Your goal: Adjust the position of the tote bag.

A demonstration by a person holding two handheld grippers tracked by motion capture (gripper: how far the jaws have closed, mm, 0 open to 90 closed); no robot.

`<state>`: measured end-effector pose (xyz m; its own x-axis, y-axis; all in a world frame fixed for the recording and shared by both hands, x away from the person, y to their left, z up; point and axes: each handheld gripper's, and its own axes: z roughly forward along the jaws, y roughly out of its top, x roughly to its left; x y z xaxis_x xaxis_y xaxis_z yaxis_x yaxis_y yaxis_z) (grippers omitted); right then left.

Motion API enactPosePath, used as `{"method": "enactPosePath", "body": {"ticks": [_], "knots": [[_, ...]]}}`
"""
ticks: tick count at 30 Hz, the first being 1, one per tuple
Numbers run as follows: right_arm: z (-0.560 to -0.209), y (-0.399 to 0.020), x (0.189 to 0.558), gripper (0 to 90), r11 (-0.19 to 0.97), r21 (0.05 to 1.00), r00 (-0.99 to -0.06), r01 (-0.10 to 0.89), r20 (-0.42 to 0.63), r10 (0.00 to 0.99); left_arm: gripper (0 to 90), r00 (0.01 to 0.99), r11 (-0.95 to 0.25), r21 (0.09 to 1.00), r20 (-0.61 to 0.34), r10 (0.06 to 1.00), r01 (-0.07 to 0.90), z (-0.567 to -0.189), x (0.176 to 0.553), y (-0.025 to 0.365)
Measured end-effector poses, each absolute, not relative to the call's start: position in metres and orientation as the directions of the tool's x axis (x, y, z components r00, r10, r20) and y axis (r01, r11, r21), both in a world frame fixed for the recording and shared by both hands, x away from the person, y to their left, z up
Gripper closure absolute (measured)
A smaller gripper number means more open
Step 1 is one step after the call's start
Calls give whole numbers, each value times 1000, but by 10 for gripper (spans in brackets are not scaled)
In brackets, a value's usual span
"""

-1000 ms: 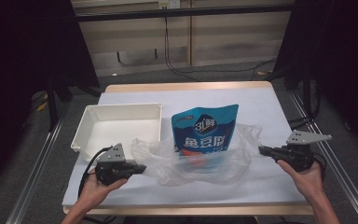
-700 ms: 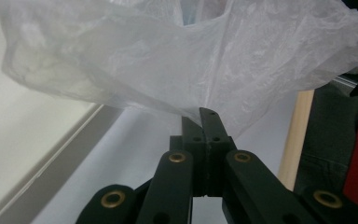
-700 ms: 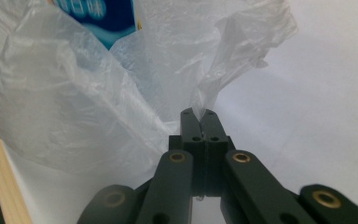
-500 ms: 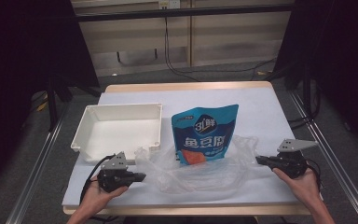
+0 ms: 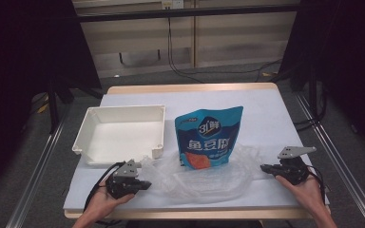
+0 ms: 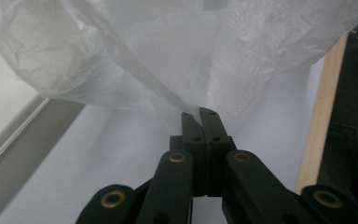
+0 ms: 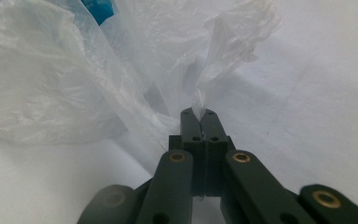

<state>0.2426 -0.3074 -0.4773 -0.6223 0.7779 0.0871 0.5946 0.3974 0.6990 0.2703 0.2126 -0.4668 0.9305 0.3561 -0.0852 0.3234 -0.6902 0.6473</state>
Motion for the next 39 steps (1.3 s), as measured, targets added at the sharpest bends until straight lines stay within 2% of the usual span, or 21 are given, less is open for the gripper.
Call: {"method": "enactPosePath", "body": {"ticks": [5,8,12,16,22,26,28,30,34,39], "knots": [[-480,-305,241,900,398,699,-613,595,75,786,900,917,-665,657,-111,383,356,-472,274,219],[-481,-306,241,900,391,705,-613,592,79,786,900,925,-666,667,-97,367,334,-473,275,220],[-482,-308,240,898,372,716,-609,591,95,787,900,920,-650,674,-120,373,351,-474,276,222],[-482,-306,239,773,364,722,-613,588,104,783,896,914,-633,687,-114,390,356,-472,273,225],[-476,-310,238,643,301,763,-589,572,128,798,749,898,-589,715,-126,422,377,-468,272,229],[-468,-313,234,471,266,792,-578,550,131,806,656,892,-559,737,-134,431,381,-463,270,231],[-463,-315,233,445,251,806,-581,536,136,803,619,891,-552,743,-130,436,378,-461,268,233],[-460,-316,231,391,234,816,-571,529,138,809,514,882,-531,751,-142,449,391,-461,268,233],[-455,-318,229,349,209,828,-567,520,152,809,436,865,-494,768,-151,478,407,-457,269,240],[-447,-318,227,347,188,850,-575,492,155,803,396,850,-451,791,-159,502,414,-452,269,243]]}}
